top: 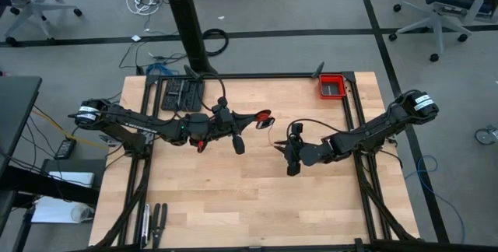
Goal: Coil cords
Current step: Coil the red wire on the black spool
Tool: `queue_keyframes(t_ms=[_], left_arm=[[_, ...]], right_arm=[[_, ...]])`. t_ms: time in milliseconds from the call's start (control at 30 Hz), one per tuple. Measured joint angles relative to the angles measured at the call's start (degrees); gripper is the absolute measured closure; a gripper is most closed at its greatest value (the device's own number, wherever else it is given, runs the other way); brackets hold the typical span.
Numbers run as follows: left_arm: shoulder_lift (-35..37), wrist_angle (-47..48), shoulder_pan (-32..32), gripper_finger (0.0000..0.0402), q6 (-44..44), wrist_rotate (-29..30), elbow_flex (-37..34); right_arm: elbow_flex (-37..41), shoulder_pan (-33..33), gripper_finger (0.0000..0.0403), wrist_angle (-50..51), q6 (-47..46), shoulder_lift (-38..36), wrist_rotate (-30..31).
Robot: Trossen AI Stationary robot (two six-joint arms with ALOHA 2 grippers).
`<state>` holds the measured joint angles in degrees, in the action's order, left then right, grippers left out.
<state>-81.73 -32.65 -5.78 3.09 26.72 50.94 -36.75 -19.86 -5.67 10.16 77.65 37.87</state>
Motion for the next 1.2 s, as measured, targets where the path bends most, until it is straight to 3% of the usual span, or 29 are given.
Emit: queue_keyframes(t_ms=[300,467,700,867,1200], left_arm=[[0.0,0.0,0.0,0.0401,0.0,0.0,0.0],[0.0,0.0,0.0,0.0401,0.0,0.0,0.0],[0.0,-0.4,0.4,0.0401,0.3,0.0,0.0],[0.0,-1.1,0.5,0.0401,1.6,1.4,0.0],[0.0,-0.7,0.5,0.0401,3.1,6.6,0.0]], right_arm=[[0.0,-1.1,0.0345,0.0,-0.1,0.0,0.6],[0.0,-1.0,0.0393,0.6,-1.1,0.0,1.4],[-0.1,-0.7,0.0399,-2.2,-3.3,0.3,1.8],[-5.5,0.8,0.0401,-1.4,-5.5,2.7,1.2],[-20.5,2.7,0.0402,12.3,-5.6,14.1,-6.8]])
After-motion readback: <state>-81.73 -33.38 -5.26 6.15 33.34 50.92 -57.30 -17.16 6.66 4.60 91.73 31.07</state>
